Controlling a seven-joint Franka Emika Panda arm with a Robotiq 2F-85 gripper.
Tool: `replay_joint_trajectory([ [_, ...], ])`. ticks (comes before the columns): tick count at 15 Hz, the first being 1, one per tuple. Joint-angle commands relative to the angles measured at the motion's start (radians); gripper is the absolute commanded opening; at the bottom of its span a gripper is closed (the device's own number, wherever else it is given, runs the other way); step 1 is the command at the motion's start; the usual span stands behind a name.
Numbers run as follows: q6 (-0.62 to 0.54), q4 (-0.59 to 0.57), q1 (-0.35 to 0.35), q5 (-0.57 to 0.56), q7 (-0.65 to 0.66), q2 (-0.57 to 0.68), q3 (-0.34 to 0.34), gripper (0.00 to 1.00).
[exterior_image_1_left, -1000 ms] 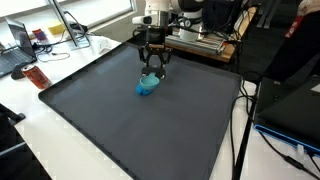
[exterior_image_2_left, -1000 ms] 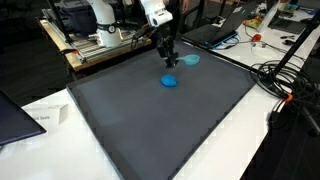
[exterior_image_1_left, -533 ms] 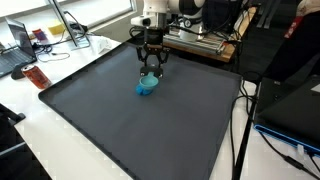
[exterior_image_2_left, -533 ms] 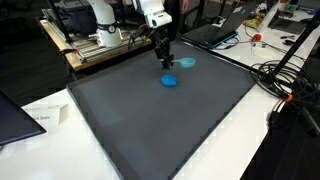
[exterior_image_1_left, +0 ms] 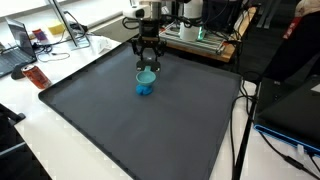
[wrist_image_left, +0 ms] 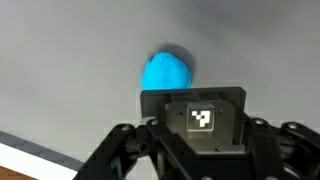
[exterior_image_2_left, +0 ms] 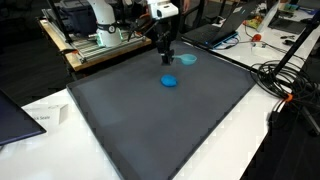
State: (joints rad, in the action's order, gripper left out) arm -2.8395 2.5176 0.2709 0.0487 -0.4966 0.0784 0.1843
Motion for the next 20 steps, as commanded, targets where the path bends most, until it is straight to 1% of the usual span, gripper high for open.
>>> replay_joint_trajectory([
  [1,0.178,-0.040,-0.114,-0.081,0.072,-0.091,-0.103,0.35],
  [4,0.278,-0.078,-0.169,-0.073,0.066,-0.115,-0.130,0.35],
  [8,0.372,-0.108,-0.222,-0.086,0.060,-0.118,-0.129,0.35],
  [15,0.451,-0.129,-0.271,-0.131,0.030,-0.107,-0.123,0.35],
  [17,0.476,-0.134,-0.279,-0.113,0.001,-0.101,-0.121,0.35],
  [18,0.479,-0.135,-0.282,-0.106,-0.013,-0.098,-0.120,0.35],
  [19,0.446,-0.118,-0.277,-0.101,0.016,-0.098,-0.128,0.35],
  [20,0.448,-0.118,-0.279,-0.101,0.015,-0.098,-0.128,0.60],
])
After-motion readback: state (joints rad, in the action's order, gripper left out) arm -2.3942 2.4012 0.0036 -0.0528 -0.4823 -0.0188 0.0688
